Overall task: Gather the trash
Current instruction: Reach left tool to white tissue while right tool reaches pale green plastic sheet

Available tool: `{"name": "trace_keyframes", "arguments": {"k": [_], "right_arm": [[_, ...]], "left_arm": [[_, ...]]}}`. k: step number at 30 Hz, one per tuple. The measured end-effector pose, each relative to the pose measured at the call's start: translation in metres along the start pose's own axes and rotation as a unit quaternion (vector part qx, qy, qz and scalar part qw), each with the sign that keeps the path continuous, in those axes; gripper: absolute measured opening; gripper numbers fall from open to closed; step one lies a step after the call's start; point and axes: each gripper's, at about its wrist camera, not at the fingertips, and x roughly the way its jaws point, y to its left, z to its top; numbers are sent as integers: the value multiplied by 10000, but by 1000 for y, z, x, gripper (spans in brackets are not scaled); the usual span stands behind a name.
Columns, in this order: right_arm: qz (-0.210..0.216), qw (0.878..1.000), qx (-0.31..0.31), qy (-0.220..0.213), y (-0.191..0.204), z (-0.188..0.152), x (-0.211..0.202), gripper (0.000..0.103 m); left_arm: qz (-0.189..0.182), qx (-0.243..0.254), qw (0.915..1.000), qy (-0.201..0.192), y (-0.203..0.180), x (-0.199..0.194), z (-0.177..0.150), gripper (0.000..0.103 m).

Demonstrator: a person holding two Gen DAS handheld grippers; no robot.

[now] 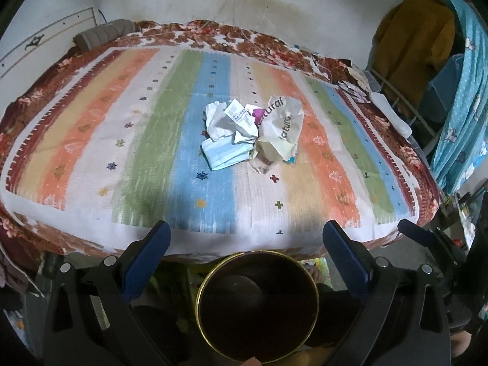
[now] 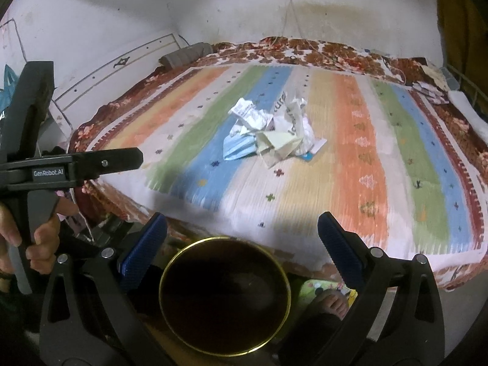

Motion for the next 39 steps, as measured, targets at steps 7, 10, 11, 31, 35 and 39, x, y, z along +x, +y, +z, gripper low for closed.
{"name": "trace_keyframes", "arguments": {"k": [7,10,11,31,35,39], "right_arm": [[-104,9998,-148,-11,-2,22,13,94],[-180,9995,-237,40,0,26,20,94],[-183,9995,-247,59,-2,28,23,94],[-287,9973,63,667,-27,64,108,91],[-337,9966,60,745,-30,69,123,90],[-366,9959,67,830,-35,71,137,89]], "left_arm": [[19,-67,9999,75,2,15,28,97],[-68,-228,9997,88,8,22,42,97],[-98,-276,9995,82,11,24,47,97],[-3,-188,9995,245,34,108,112,95],[-186,-280,9992,229,40,123,121,95],[-334,-464,9982,193,47,133,130,95]]}}
